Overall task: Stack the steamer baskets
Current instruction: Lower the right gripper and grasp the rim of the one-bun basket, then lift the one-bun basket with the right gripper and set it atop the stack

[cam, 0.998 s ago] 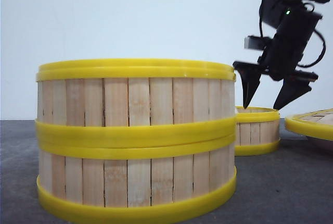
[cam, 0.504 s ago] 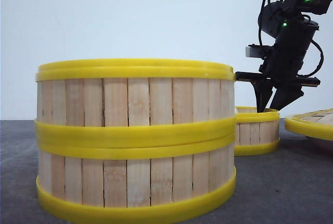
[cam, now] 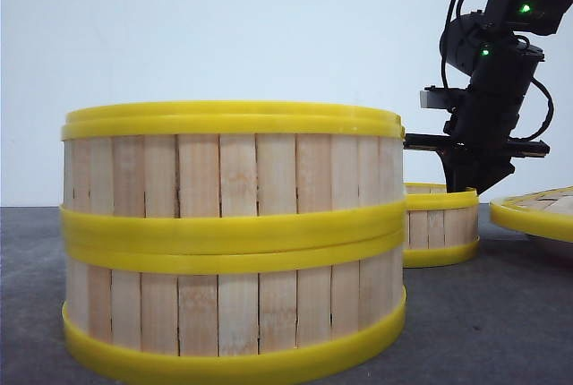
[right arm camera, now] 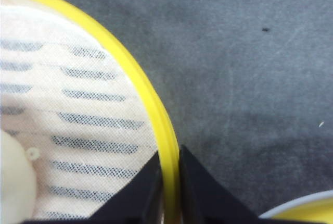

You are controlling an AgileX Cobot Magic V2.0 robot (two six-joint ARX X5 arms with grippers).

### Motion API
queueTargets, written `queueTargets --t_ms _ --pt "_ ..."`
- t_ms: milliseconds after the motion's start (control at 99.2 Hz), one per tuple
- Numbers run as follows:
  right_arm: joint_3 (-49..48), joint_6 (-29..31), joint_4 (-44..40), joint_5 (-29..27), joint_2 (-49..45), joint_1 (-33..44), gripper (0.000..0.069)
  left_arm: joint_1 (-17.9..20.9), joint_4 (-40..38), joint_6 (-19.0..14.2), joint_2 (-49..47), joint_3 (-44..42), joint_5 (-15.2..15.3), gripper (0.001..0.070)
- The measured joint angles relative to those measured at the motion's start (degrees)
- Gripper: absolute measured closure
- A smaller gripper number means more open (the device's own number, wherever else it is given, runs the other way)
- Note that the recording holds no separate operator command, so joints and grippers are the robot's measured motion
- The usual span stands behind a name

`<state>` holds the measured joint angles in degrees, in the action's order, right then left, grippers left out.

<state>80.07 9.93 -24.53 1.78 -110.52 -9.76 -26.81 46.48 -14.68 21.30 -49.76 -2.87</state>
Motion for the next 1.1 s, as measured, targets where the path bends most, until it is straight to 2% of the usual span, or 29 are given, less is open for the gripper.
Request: queueTargets --t_ms 222,504,716,918,1099 --pt "0.61 4.5 3.96 -0.5 0.0 0.15 0.0665 0.0 0.07 0.0 0.0 0.0 0.0 0.0477" --pt "11.52 4.17 -7.19 -0.59 1.46 1.33 0.0665 0.0 1.42 0.26 0.0 0.0 0.0 0.0477" --pt "20.17 -0.72 -15.56 3.54 9.81 1.18 0.0665 0.0 1.55 0.31 0.0 0.0 0.0 0.0477" --pt "22.45 -2.05 -19.39 12.15 21.88 0.96 0.0665 0.0 1.81 0.31 0.0 0.0 -0.02 0.0477" --pt "22.45 -4.52 -26.27 13.03 29.35 -1.22 0.0666 0.0 1.9 0.31 0.0 0.0 -0.07 0.0477"
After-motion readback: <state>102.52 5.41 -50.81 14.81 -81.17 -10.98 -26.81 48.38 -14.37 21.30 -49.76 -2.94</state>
